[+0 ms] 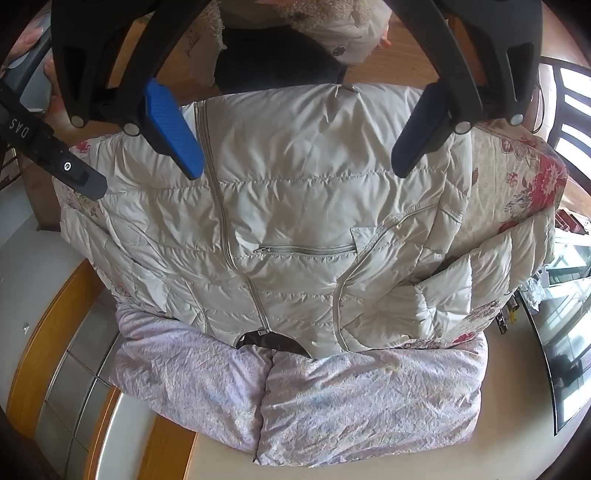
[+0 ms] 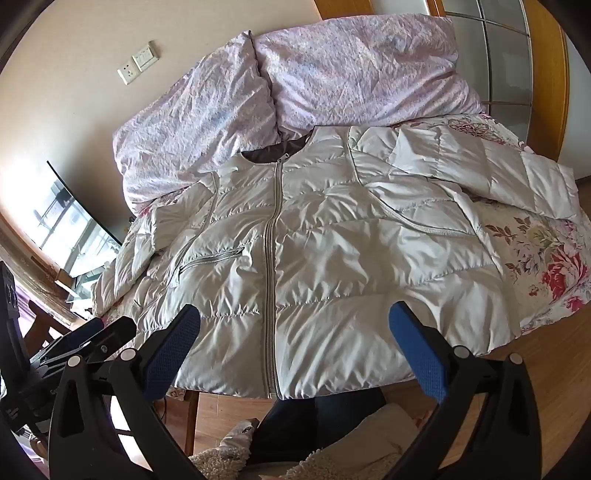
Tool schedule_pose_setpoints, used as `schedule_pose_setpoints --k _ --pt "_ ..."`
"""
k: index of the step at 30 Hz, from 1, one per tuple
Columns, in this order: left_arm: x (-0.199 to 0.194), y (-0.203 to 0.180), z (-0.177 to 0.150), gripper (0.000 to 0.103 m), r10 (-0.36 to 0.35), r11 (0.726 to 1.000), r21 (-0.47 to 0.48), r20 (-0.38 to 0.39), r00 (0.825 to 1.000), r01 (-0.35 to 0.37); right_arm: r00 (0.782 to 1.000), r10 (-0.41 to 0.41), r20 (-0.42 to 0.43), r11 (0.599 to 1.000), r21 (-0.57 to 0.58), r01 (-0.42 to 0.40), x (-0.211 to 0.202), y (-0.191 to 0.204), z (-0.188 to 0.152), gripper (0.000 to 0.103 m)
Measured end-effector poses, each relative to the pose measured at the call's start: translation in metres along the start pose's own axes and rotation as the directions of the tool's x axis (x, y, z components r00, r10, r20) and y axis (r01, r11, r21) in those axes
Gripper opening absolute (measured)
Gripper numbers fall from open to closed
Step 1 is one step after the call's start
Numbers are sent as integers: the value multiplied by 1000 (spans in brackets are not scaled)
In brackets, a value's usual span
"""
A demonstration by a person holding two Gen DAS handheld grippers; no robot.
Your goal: Fold large clothes
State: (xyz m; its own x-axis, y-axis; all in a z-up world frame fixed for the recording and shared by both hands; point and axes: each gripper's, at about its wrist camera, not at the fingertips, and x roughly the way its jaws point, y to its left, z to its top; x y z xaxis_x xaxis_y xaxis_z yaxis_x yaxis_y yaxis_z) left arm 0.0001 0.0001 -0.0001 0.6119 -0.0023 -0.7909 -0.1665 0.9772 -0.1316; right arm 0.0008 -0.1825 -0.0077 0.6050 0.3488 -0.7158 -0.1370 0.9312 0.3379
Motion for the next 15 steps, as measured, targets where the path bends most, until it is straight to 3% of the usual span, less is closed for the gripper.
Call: schedule_pose_setpoints --k 15 --pt "1 0 0 101 2 1000 2 2 1000 -2 1000 -1 3 1000 -1 1 1 -1 1 102"
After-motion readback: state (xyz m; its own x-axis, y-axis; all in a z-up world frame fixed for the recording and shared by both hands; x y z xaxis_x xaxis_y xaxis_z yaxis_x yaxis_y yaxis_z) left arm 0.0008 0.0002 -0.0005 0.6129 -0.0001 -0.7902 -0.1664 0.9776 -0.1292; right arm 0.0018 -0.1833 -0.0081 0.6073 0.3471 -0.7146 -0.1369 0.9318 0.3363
